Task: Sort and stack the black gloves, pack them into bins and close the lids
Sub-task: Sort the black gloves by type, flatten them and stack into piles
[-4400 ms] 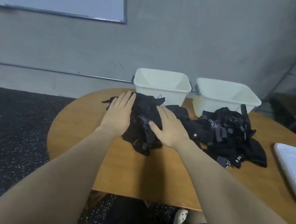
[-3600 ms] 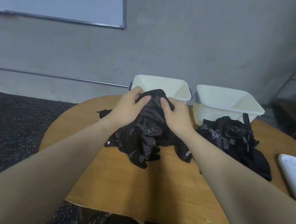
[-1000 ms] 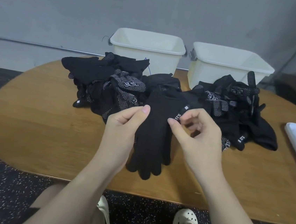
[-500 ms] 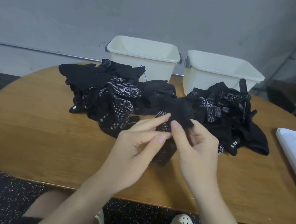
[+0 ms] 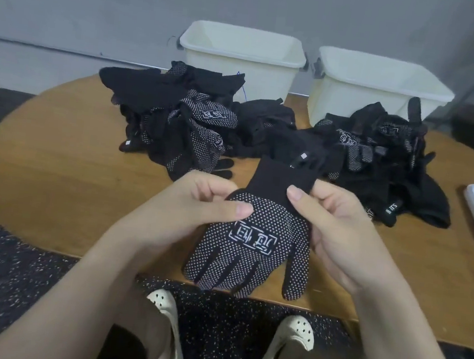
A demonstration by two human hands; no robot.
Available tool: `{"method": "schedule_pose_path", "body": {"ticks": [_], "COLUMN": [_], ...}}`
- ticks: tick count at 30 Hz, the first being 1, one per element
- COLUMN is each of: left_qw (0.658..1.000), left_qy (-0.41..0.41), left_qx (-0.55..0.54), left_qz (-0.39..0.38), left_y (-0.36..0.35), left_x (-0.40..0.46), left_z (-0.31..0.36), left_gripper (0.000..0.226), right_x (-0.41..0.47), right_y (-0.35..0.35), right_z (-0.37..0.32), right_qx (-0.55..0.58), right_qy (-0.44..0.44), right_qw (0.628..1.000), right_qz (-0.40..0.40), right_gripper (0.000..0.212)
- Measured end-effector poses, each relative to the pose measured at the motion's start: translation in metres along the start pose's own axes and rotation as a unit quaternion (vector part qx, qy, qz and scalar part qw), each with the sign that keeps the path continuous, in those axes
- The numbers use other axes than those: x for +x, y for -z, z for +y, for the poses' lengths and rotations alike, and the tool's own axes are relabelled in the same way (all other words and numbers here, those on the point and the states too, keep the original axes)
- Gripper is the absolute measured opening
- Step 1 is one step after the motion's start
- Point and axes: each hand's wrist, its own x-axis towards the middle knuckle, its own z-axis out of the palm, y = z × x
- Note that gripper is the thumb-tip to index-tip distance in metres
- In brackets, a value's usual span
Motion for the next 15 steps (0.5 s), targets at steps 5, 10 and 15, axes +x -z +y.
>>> {"method": "schedule_pose_path", "body": {"ticks": [5,10,15], "left_qw": [0.99,0.939,0.845], "left_qy": [0.047,0.027,-0.064], "left_qx": [0.098,0.29,0.468], "left_qz": [0.095,0.18,0.25], "left_y": [-0.003,0.002,-0.007], "left_x": [0.013,0.028,0.014], "left_z": [-0.011,-0.029,-0.027], "left_gripper": [0.047,0.049,0.014], "right_x": [0.02,0.045,0.054], "right_y": [0.004,0.01,0.009], "right_z": [0.019,0.044,0.057], "right_qx": [-0.114,-0.322,-0.402], "right_qy": [-0.006,0.015,0.044], "right_qw": [0.993,0.944,0.909], "right_qz": [0.03,0.073,0.1], "right_gripper": [0.028,0.032,0.03]}}
